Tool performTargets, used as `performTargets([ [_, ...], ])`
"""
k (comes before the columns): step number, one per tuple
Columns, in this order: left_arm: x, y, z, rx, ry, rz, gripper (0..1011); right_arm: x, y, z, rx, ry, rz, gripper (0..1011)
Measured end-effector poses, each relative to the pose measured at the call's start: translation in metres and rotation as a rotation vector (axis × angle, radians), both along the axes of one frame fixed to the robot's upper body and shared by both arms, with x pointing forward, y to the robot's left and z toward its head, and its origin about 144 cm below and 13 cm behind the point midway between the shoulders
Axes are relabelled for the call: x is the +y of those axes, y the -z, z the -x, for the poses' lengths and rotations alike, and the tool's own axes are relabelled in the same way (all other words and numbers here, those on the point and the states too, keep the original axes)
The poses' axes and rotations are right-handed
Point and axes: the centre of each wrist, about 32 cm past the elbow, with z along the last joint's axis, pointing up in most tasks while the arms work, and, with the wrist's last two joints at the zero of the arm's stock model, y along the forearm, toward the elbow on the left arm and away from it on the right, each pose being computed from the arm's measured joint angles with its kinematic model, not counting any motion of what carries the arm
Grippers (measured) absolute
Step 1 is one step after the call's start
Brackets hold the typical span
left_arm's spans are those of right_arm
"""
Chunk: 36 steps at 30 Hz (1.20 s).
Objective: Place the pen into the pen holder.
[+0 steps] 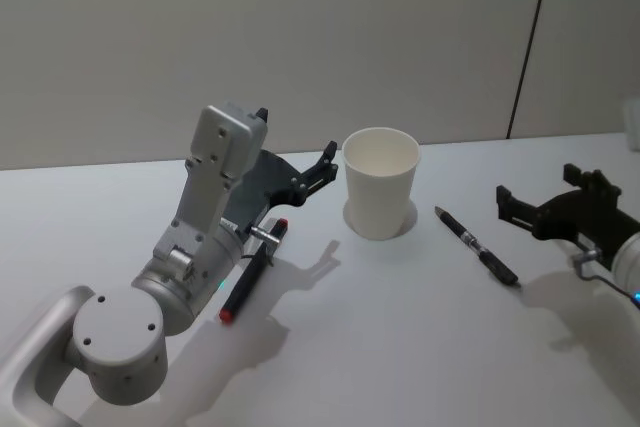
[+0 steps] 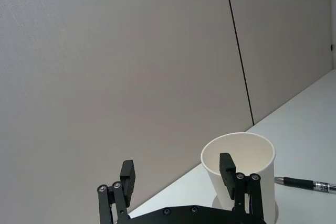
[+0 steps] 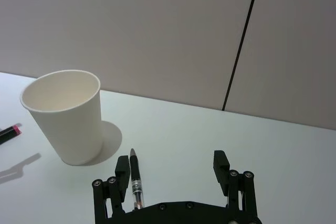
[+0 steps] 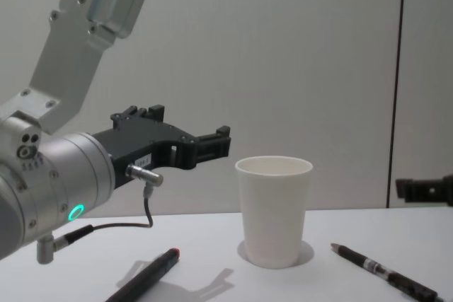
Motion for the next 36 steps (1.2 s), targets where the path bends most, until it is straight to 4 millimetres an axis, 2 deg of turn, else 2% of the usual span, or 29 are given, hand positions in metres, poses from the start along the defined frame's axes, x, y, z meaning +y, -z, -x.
performTargets([
  [18,0.000,0.000,0.000,0.000,0.000,0.000,1001,0.026,0.010,-0.025,0.116,0.012,0.012,1001],
  [36,0.000,0.000,0.000,0.000,0.000,0.000,1001,0.049,0.026,-0.038,0.162,0.014,0.055,1002],
])
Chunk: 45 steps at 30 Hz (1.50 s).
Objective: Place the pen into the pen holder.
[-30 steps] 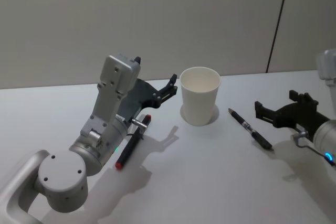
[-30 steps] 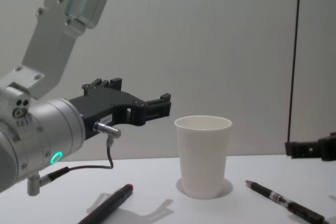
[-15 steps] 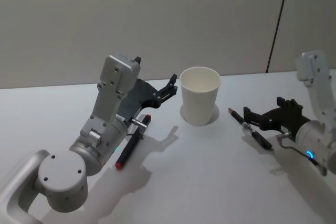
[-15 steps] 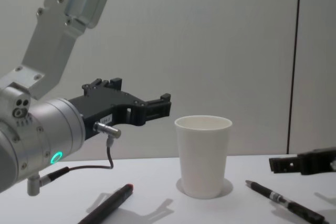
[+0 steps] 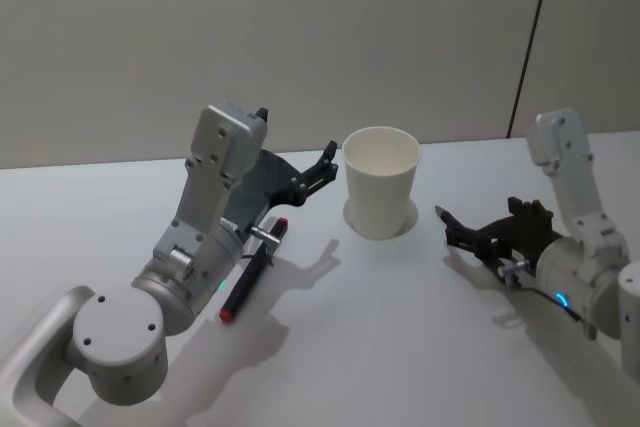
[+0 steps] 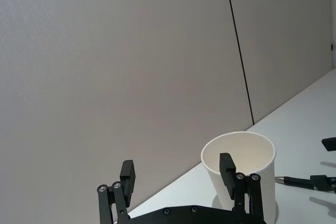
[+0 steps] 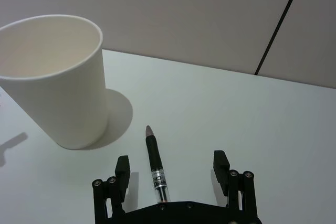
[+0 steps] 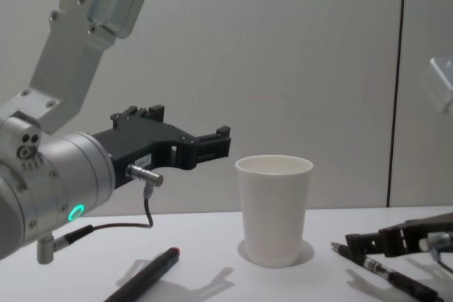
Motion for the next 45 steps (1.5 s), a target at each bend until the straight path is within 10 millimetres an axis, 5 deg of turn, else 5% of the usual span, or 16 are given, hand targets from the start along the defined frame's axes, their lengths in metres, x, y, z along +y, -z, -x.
performTargets([
  [45,0.000,0.000,0.000,0.000,0.000,0.000,1001,0.020,0.023,-0.005,0.030,0.011,0.031,997],
])
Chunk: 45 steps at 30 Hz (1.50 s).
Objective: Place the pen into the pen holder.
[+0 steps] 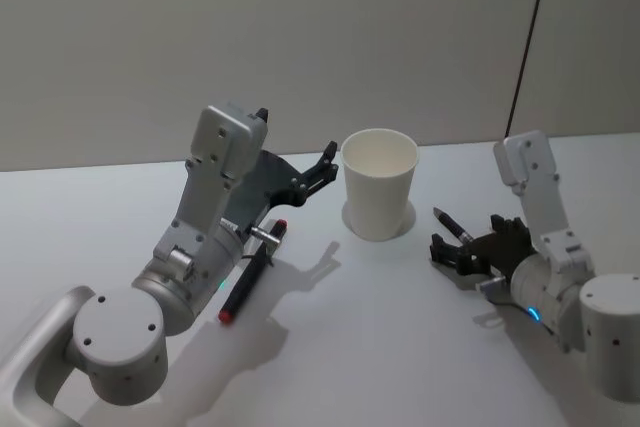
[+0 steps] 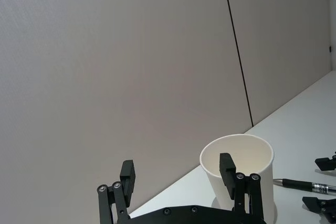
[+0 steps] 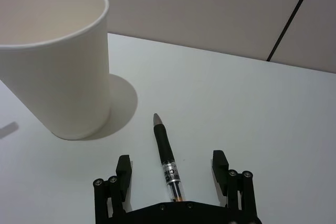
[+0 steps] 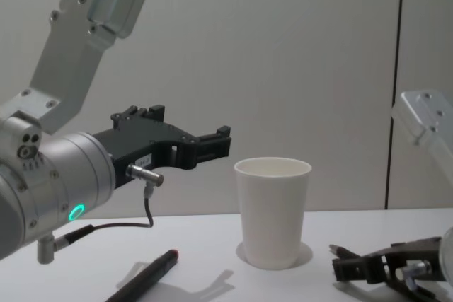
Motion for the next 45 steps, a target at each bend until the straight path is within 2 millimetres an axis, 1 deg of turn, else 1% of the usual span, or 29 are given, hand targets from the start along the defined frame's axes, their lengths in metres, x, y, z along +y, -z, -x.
performTargets([
  [3,0.0000,0.0000,0.0000,0.000,0.000,0.000,1001,0.0008,0.0005,0.0002,0.001,-0.001,-0.001,950],
  [4,0.0000,0.0000,0.0000,0.000,0.000,0.000,1001,0.0011,0.0006,0.0003,0.002,-0.002,-0.001,909],
  [6,0.0000,0.0000,0.0000,0.000,0.000,0.000,1001,0.0017,0.0010,0.0004,0.003,-0.002,-0.002,884],
  [7,0.0000,0.0000,0.0000,0.000,0.000,0.000,1001,0.0018,0.0011,0.0005,0.003,-0.003,-0.002,832],
  [10,0.0000,0.0000,0.0000,0.000,0.000,0.000,1001,0.0021,0.0014,0.0005,0.004,-0.003,-0.002,780],
  [45,0.0000,0.0000,0.0000,0.000,0.000,0.000,1001,0.0013,0.0019,-0.0002,0.024,0.045,-0.051,545],
])
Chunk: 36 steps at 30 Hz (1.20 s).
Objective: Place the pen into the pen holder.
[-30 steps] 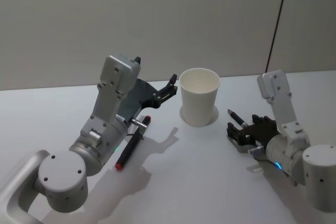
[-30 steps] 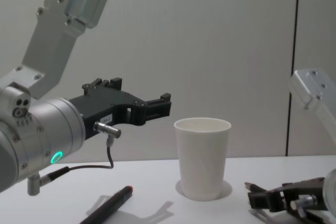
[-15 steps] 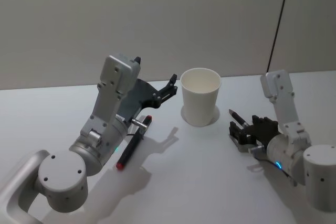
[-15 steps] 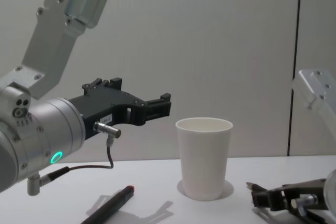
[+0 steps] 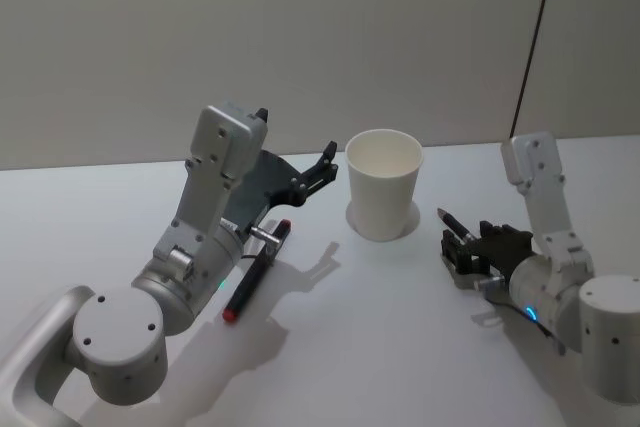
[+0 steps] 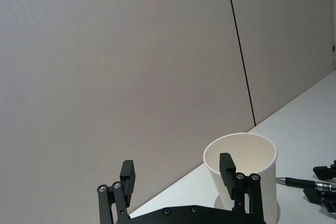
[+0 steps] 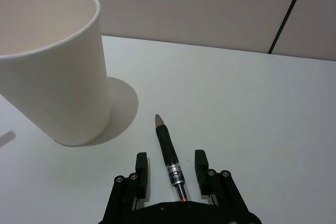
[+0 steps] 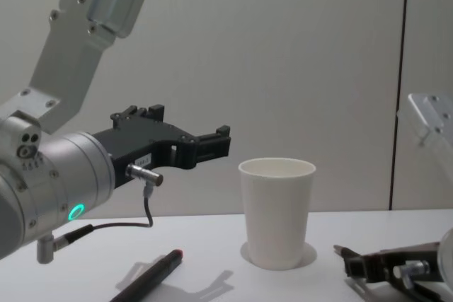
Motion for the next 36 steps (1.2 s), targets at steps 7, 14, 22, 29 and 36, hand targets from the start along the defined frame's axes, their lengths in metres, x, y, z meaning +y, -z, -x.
performTargets([
  [7,0.0000,0.0000,0.0000,0.000,0.000,0.000,1001,-0.0001,0.0001,-0.0002,-0.001,0.000,0.004,503],
  [14,0.0000,0.0000,0.0000,0.000,0.000,0.000,1001,-0.0001,0.0008,-0.0001,-0.011,-0.010,0.016,458],
  [22,0.0000,0.0000,0.0000,0.000,0.000,0.000,1001,-0.0001,0.0011,-0.0003,-0.018,-0.017,0.025,400],
  [29,0.0000,0.0000,0.0000,0.000,0.000,0.000,1001,-0.0002,0.0012,-0.0004,-0.022,-0.021,0.028,357],
  [36,0.0000,0.0000,0.0000,0.000,0.000,0.000,1001,-0.0002,0.0012,-0.0005,-0.023,-0.023,0.030,312],
])
